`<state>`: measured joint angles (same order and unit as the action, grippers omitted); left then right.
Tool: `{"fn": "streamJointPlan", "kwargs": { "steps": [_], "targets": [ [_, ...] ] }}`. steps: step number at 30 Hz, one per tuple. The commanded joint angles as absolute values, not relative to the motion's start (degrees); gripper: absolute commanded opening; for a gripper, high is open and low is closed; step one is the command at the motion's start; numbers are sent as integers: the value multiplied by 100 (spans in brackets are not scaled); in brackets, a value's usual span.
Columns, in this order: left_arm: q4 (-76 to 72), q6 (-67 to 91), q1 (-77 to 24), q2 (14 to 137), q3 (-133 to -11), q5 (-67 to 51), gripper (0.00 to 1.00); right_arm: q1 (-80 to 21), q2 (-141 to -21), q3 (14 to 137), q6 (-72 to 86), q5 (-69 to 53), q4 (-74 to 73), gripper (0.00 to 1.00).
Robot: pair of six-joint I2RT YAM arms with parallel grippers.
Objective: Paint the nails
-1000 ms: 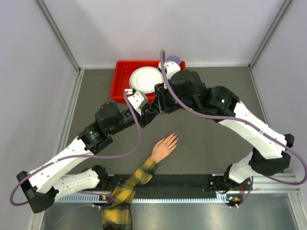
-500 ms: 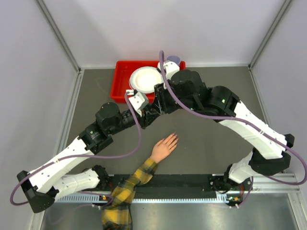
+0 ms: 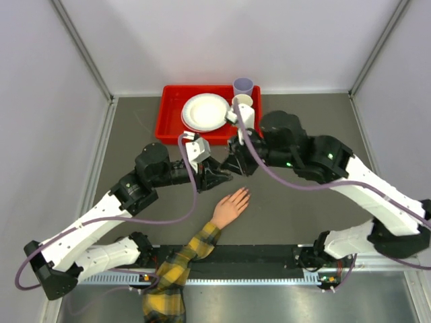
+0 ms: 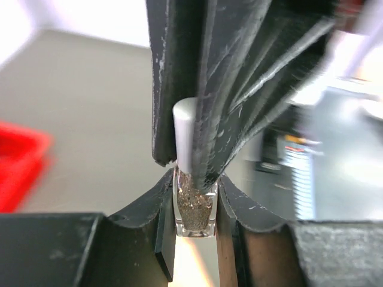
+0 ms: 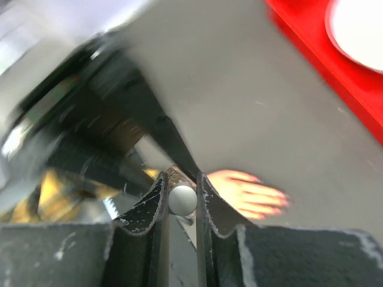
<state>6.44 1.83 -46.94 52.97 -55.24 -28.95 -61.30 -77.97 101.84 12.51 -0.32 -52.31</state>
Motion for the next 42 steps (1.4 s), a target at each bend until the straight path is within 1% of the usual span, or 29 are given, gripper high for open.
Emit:
{"fn": "streamJointPlan", "kwargs": {
  "steps": [1, 2, 3, 4, 5, 7, 8, 9, 11, 12, 13, 14, 15, 16, 17, 19, 20, 22, 23, 24, 27, 31, 34, 35, 37, 38, 39, 42],
  "targets": [
    [-877, 1436, -4781, 5027, -5563, -5587, 0, -6108, -6471, 8643, 334, -2421, -3379, 0],
    [-1636, 1833, -4773, 5158, -5555, -6312, 0, -6100, -6338, 8205, 343, -2861, -2888, 0],
    [-2079, 2281, -4772, 5255, -5520, -6606, 0, -6100, -6224, 8052, 421, -3518, -2657, 0],
    [-2683, 3277, -4772, 5360, -5493, -6888, 0, -6100, -6136, 7946, 483, -3759, -2533, 0],
    [-3794, 3783, -4772, 5544, -5441, -7126, 0, -6100, -6152, 7937, 483, -3918, -2488, 0],
    [-4393, 4366, -4772, 5642, -5326, -7146, 0, -6100, -6170, 7928, 448, -4113, -2522, 0],
    [-4308, 4238, -4772, 5677, -5352, -7111, 0, -6108, -6179, 7910, 431, -4087, -2514, 0],
    [-3602, 4010, -4772, 5678, -5474, -7023, 0, -6100, -6170, 7910, 431, -4043, -2548, 0],
    [-2721, 3079, -4773, 5634, -5633, -6804, 0, -6100, -6179, 8032, 439, -3773, -2671, 0],
    [-1924, 2772, -4772, 5616, -5790, -6446, 0, -6100, -6196, 8103, 457, -3623, -2750, 0],
    [-1368, 2064, -4772, 5590, -5888, -6138, 0, -6100, -6214, 8191, 466, -3421, -3003, 0],
    [-953, 1743, -4772, 5564, -5984, -5848, 0, -6108, -6257, 8418, 509, -2723, -3145, 11],
    [-340, 1497, -4772, 5546, -6125, -5036, 0, -6100, -6293, 8559, 658, -2298, -3355, 17],
    [-90, 1137, -4772, 5546, -6169, -4488, 0, -6100, -6345, 8743, 729, -1920, -3819, 21],
    [-27, 1064, -4772, 5511, -6170, -3978, 0, -6100, -6468, 9119, 816, -1220, -4076, 30],
    [323, 889, -4772, 5528, -6161, -2898, 0, -6108, -6521, 9446, 1282, -522, -4515, 40],
    [334, 888, -4772, 5554, -6109, -2639, 0, -6100, -6530, 9492, 1631, -49, -4578, 51],
    [291, 818, -4772, 5555, -6047, -2401, 0, -6100, -6548, 9545, 1836, 236, -4658, 59],
    [255, 817, -4772, 5546, -5986, -2399, 0, -6100, -6565, 9597, 1985, 446, -4745, 64],
    [220, 809, -4781, 5555, -5968, -2408, 0, -6100, -6661, 9659, 2056, 605, -4850, 65],
    [202, 765, -4773, 5528, -5968, -2365, 0, -6117, -6968, 10062, 2144, 1028, -5255, 66],
    [281, 765, -4773, 5511, -5977, -2329, 0, -6108, -7285, 10450, 2145, 993, -5353, 64],
    [316, 773, -4772, 5476, -5933, -2320, 0, -6108, -7505, 10660, 2118, 1133, -5405, 56],
    [334, 773, -4772, 5467, -5924, -2303, 0, -6117, -7558, 10731, 2101, 1099, -5414, 51],
    [404, 765, -4781, 5423, -5915, -2198, 0, -6108, -7716, 10897, 2109, 1011, -5475, 48],
    [413, 756, -4781, 5405, -5906, -2180, 0, -6117, -7752, 10942, 2092, 924, -5493, 44],
    [430, 747, -4781, 5353, -5898, -2145, 0, -6108, -7822, 11029, 2092, 897, -5537, 42],
    [431, 756, -4781, 5344, -5880, -2127, 0, -6108, -7892, 11039, 2065, 765, -5502, 31]
  ]
}}
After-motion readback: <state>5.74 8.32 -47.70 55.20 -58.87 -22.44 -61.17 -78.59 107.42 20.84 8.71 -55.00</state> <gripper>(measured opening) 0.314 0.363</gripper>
